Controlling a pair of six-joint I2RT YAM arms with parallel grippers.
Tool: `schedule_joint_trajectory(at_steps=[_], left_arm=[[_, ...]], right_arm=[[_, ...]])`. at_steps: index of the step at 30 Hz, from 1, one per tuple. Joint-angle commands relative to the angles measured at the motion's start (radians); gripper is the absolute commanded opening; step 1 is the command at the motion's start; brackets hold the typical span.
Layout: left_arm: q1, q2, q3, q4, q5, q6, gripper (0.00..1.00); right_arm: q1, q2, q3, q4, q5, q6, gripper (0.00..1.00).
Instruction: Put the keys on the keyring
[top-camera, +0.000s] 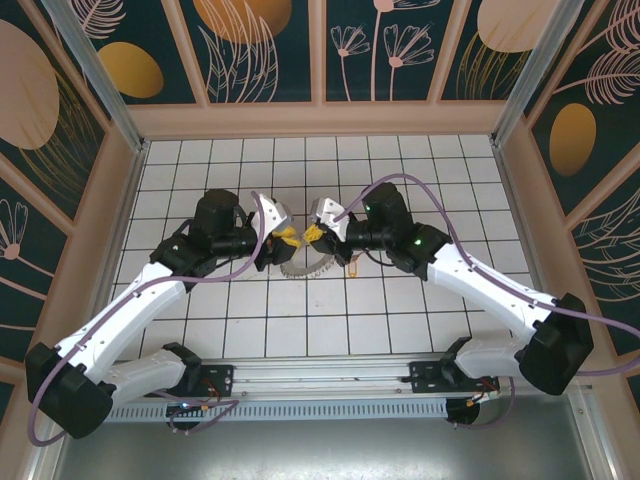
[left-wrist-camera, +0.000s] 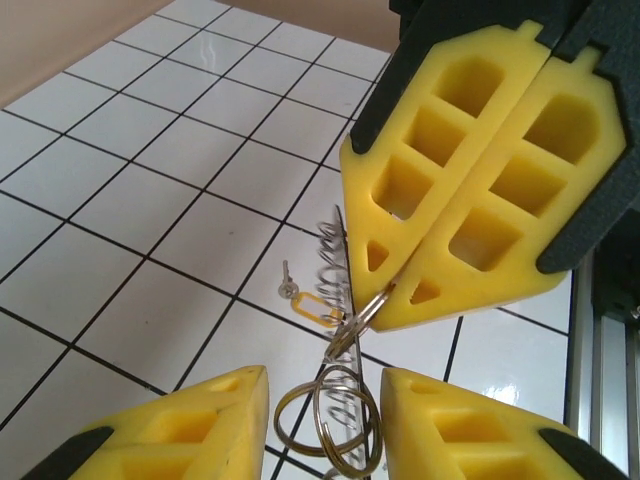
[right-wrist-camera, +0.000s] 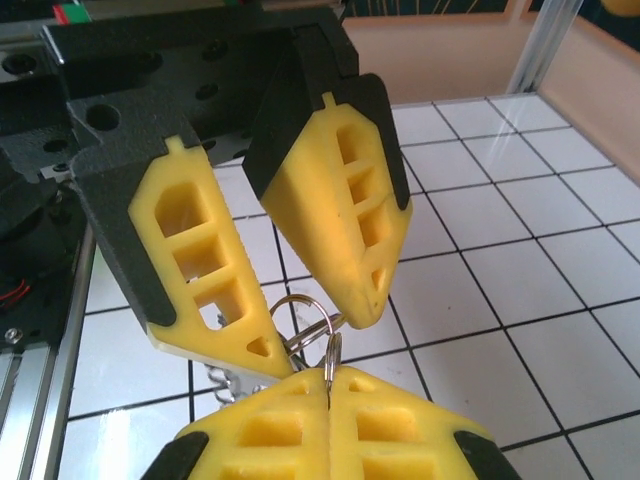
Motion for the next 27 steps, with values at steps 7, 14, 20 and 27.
schedule_joint_trajectory(at_steps=[7,14,20,27], left_arm=[[-0.005,-0.048,0.029,-0.036,0.017,0.053,0.35],[-0.006,-0.042,0.058,-0.044,0.057,0.065,0.35],[-0.007,-0.042,0.066,-0.050,0.097,0.071,0.32],[-0.009,-0.033,0.058,-0.061,0.096,0.084,0.29]], right_arm=[[0.042,0.009,0.092,-0.135,-0.017,-0.044,0.00],[0.048,-0.005,0.104,-0.146,-0.054,-0.047,0.00],[0.053,0.008,0.122,-0.157,-0.070,-0.050,0.00],[0.055,0.013,0.130,-0.159,-0.089,-0.054,0.00]])
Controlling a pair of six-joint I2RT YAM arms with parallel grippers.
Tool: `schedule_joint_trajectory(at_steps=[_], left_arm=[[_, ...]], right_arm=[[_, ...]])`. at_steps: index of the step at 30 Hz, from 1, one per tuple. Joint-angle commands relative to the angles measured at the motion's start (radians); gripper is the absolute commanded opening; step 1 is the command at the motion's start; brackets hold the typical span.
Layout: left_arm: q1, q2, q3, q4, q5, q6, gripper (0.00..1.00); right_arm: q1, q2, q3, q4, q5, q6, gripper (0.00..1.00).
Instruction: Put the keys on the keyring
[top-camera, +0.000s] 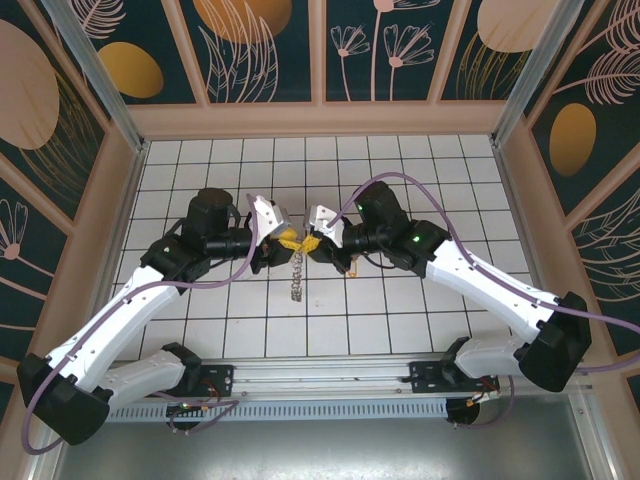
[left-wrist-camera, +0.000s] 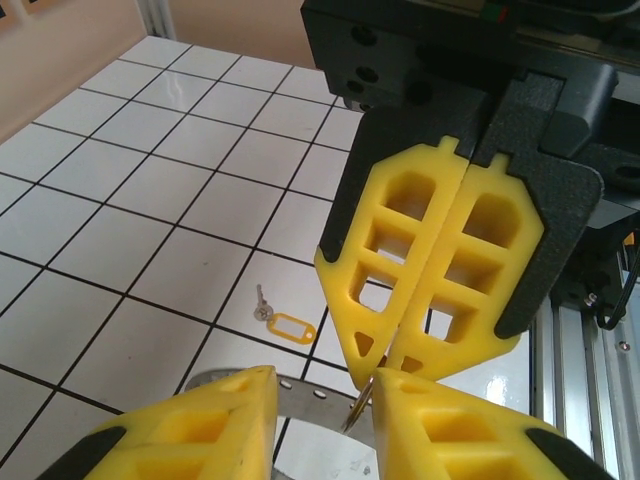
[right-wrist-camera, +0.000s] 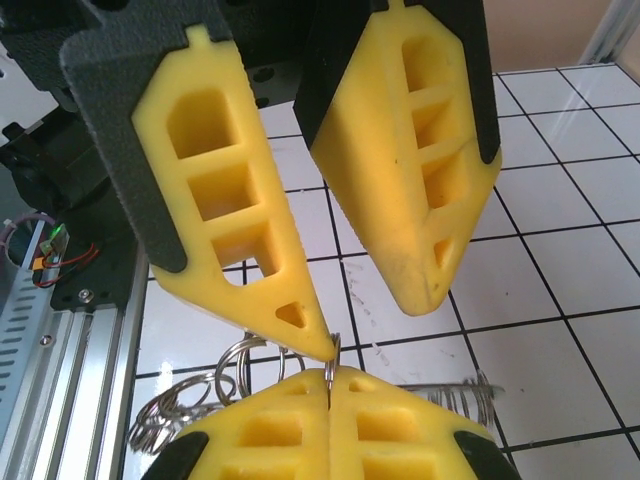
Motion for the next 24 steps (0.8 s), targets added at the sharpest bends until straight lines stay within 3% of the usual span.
schedule_joint_trajectory(at_steps=[1,24], left_arm=[[-0.007,0.008,0.017,-0.012,0.017,0.028,0.28],[-0.020,-0.002,-0.030,-0.030,-0.017,0.036,0.23]], right_arm=[[0.014,0.000,0.048,0.006,-0.050,-0.021,0.00],[-0.007,-0.032,0.030,-0.041,-0.088,-0.054,0.00]])
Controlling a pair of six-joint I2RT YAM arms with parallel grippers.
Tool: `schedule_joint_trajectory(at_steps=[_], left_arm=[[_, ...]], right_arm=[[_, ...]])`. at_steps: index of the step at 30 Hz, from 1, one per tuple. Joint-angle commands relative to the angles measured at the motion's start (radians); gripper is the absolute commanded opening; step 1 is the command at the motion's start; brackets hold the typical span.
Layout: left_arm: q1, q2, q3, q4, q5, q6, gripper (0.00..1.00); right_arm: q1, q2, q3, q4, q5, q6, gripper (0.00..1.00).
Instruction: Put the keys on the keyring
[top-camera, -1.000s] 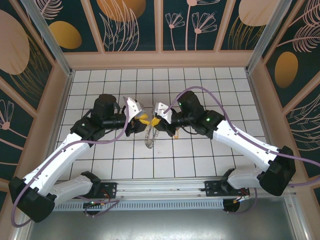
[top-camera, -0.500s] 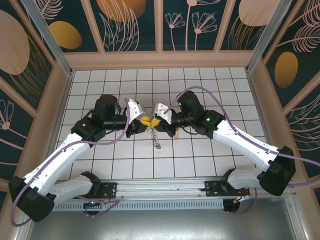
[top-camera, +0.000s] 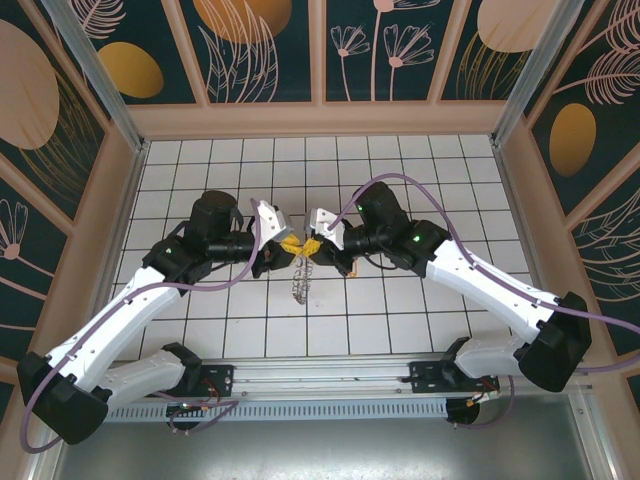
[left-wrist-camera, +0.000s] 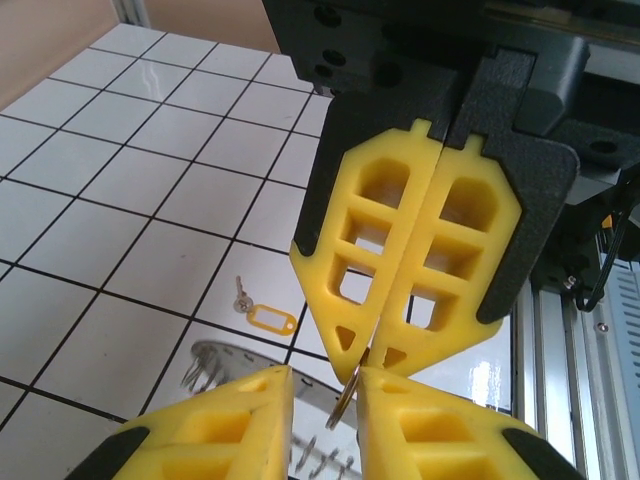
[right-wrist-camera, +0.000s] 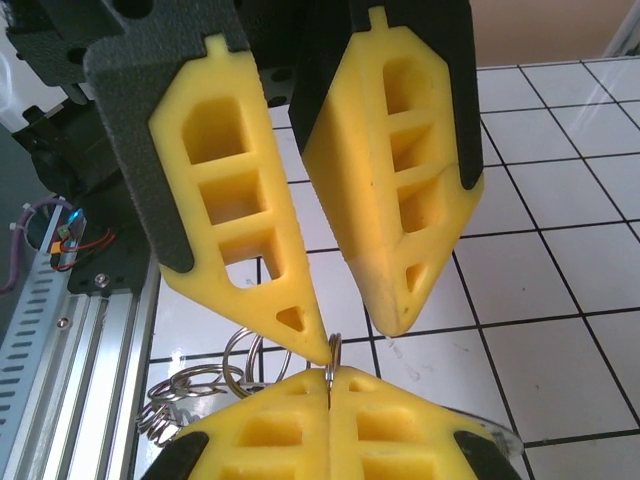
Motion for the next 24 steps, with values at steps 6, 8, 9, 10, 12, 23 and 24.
schedule_joint_trajectory(at_steps=[6,8,9,10,12,23,24], left_arm=[[-0.007,0.006,-0.018,-0.008,-0.023,0.029,0.20],[-0.011,0.009,-0.020,-0.008,-0.022,0.029,0.20],[-0.013,0.012,-0.021,-0.008,-0.020,0.030,0.20],[-0.015,0.014,-0.021,-0.008,-0.016,0.030,0.20],[-0.021,0.021,-0.020,-0.010,-0.012,0.030,0.20],[-0.036,0.051,-0.023,-0.010,-0.037,0.038,0.20],[-0.037,0.053,-0.022,-0.008,-0.036,0.037,0.19]], right_arm=[[-0.009,-0.034,0.029,-0.010,-0.069,-0.030,0.00],[-0.008,-0.032,0.032,-0.007,-0.076,-0.031,0.00],[-0.008,-0.031,0.032,-0.007,-0.080,-0.030,0.00],[-0.008,-0.029,0.034,-0.006,-0.083,-0.032,0.00],[-0.008,-0.026,0.035,-0.003,-0.090,-0.034,0.00],[-0.009,-0.028,0.046,-0.018,-0.108,-0.042,0.00],[-0.008,-0.029,0.047,-0.019,-0.107,-0.043,0.00]])
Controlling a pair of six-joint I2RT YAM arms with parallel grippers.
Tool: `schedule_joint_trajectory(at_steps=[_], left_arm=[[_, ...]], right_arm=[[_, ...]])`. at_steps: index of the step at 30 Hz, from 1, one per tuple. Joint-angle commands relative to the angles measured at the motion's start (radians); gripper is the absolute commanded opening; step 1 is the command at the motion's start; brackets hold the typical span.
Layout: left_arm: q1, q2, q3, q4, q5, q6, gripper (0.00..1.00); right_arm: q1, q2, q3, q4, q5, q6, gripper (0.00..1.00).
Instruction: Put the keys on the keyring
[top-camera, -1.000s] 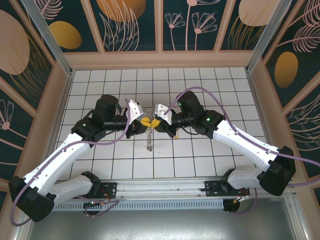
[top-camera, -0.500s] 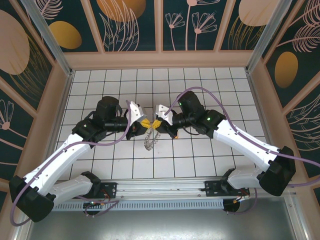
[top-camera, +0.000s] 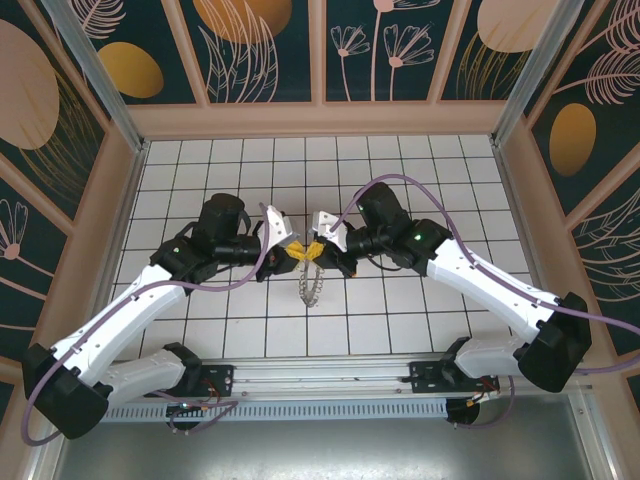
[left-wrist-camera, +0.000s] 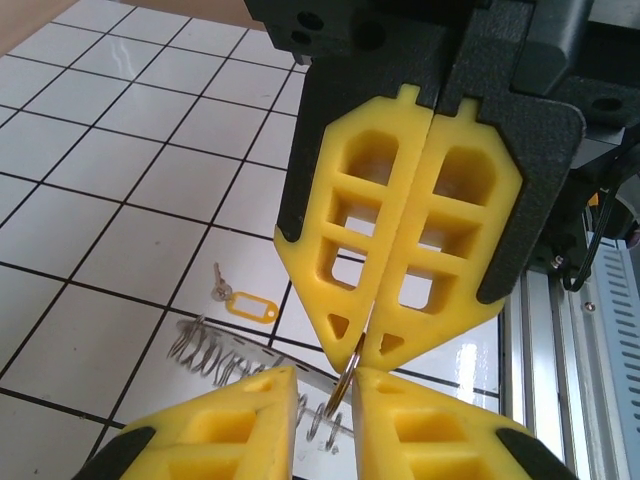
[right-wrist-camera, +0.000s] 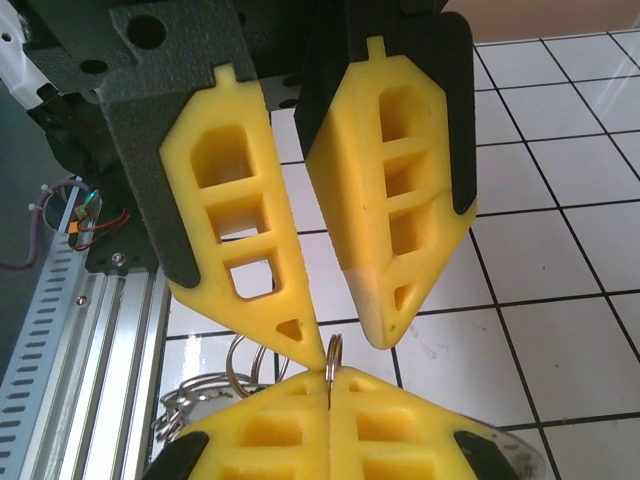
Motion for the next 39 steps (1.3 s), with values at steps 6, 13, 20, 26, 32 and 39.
schedule_joint_trajectory(at_steps=[6,13,20,26,32,39], left_arm=[[-0.007,0.026,-0.016,-0.003,-0.042,0.022,0.19],[-0.010,0.024,-0.030,0.008,-0.051,0.021,0.13],[-0.013,0.018,-0.042,0.037,-0.042,0.005,0.00],[-0.013,-0.020,-0.062,0.141,-0.038,-0.065,0.00],[-0.014,-0.077,-0.101,0.314,0.024,-0.173,0.00],[-0.013,-0.092,-0.146,0.429,0.066,-0.237,0.00]], right_arm=[[0.006,-0.031,0.044,0.036,-0.084,-0.028,0.00],[0.006,-0.042,0.038,0.042,-0.096,-0.034,0.00],[0.010,-0.067,0.012,0.074,-0.109,-0.034,0.00],[0.011,-0.094,-0.023,0.122,-0.087,-0.022,0.00],[0.010,-0.145,-0.098,0.235,-0.048,0.032,0.21],[0.009,-0.221,-0.207,0.393,-0.006,0.125,0.38]])
